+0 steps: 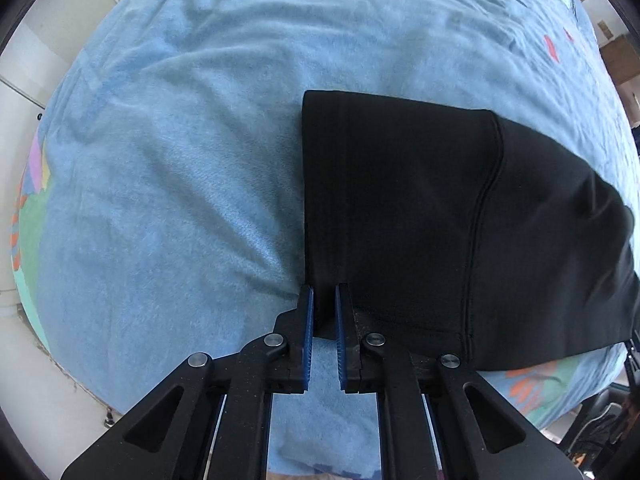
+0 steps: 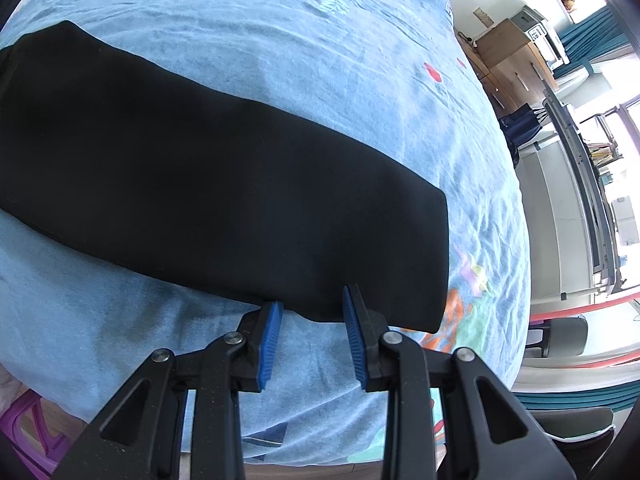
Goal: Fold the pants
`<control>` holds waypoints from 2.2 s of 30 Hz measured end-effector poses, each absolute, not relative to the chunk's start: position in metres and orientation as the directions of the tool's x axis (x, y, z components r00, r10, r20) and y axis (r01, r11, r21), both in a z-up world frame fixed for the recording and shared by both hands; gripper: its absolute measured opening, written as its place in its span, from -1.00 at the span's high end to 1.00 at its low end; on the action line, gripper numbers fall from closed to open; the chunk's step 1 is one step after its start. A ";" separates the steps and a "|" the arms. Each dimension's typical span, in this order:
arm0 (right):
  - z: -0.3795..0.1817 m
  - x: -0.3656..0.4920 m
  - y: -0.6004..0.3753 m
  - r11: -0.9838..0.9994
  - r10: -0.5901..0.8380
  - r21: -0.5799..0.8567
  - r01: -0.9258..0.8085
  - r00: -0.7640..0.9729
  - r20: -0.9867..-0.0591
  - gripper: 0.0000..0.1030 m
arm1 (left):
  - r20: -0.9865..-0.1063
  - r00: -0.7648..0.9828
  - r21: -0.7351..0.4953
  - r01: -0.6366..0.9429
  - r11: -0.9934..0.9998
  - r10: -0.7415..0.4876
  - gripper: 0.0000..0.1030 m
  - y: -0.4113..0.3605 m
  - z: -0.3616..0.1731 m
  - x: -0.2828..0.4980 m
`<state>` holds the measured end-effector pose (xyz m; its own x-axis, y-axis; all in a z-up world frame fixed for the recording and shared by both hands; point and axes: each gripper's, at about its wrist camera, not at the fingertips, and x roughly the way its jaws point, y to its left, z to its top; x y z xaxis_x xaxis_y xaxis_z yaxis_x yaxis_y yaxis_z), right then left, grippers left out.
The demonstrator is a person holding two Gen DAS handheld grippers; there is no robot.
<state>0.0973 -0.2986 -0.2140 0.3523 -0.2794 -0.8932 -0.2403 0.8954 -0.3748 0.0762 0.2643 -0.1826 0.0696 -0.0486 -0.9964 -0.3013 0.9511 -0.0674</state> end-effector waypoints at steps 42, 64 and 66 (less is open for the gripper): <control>-0.231 0.170 -0.412 0.999 -0.023 -0.013 0.033 0.305 -0.952 1.00 | -0.985 0.171 0.025 -0.001 1.000 0.024 -0.58 0.076 -0.203 0.174; -0.178 0.102 -0.458 0.959 -0.002 0.124 0.254 0.446 -0.895 0.36 | -0.940 0.293 -0.019 0.466 0.885 -0.174 -0.82 -0.099 -0.108 0.205; -0.180 0.089 -0.454 0.953 0.012 0.143 0.267 0.440 -0.898 0.36 | -0.937 0.247 -0.058 0.591 0.805 -0.248 -0.82 -0.156 -0.105 0.217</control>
